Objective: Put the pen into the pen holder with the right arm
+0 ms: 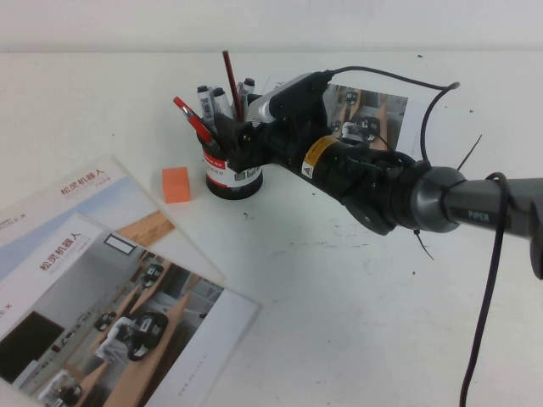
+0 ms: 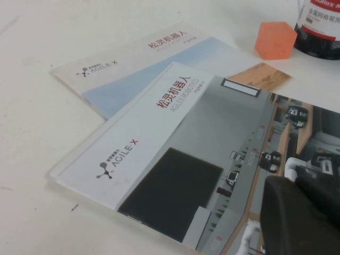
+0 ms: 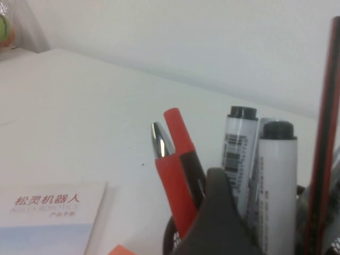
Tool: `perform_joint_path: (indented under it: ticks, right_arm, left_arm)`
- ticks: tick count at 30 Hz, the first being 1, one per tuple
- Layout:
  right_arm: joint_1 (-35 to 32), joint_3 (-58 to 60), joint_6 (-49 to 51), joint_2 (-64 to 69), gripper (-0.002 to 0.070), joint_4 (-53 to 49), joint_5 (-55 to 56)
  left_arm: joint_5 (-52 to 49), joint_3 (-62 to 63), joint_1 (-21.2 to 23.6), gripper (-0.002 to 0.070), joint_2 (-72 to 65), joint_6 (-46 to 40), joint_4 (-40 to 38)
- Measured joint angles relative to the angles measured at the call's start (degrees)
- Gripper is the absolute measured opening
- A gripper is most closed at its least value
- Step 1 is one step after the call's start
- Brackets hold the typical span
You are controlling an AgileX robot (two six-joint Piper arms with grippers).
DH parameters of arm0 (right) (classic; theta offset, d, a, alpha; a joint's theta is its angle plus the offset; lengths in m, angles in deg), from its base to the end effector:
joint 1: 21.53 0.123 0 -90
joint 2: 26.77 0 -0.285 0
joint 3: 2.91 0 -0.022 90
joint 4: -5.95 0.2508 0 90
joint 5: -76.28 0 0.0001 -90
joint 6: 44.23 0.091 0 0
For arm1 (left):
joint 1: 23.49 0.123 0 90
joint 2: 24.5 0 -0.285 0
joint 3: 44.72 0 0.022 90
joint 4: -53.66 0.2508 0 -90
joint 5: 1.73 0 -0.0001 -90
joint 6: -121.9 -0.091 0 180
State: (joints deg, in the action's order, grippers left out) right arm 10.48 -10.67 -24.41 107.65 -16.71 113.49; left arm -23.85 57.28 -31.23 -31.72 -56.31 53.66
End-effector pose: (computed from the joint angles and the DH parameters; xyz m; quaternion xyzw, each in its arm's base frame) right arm 0.4147 0.2842 0.1918 -0.2667 0.6654 0.2797 0.6386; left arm 0.0517 -0.0070 0.1744 0.0418 0.8045 -0.0492 0.5904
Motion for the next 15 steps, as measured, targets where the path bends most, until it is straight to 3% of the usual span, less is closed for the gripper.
perform_joint_path:
  ticks: [3,8,11,15]
  right_arm:
    - [0.00,0.00,0.41,-0.72,0.0376,-0.26,-0.31]
    - [0.00,4.08,3.66,-7.77,0.0066,-2.93,-0.42]
    - [0.00,10.70,3.79,-14.98,0.0004,-3.99,-0.16]
    - [-0.41,22.27,1.91,-26.31,-0.0014,-4.46,-0.06]
  left_arm:
    - [0.00,0.00,0.00,-0.0001,0.00,0.00,0.00]
    - [0.00,0.00,0.00,-0.0001,0.00,0.00,0.00]
    - [0.00,0.00,0.00,-0.0001,0.00,0.00,0.00]
    - [0.00,0.00,0.00,-0.0001,0.00,0.00,0.00]
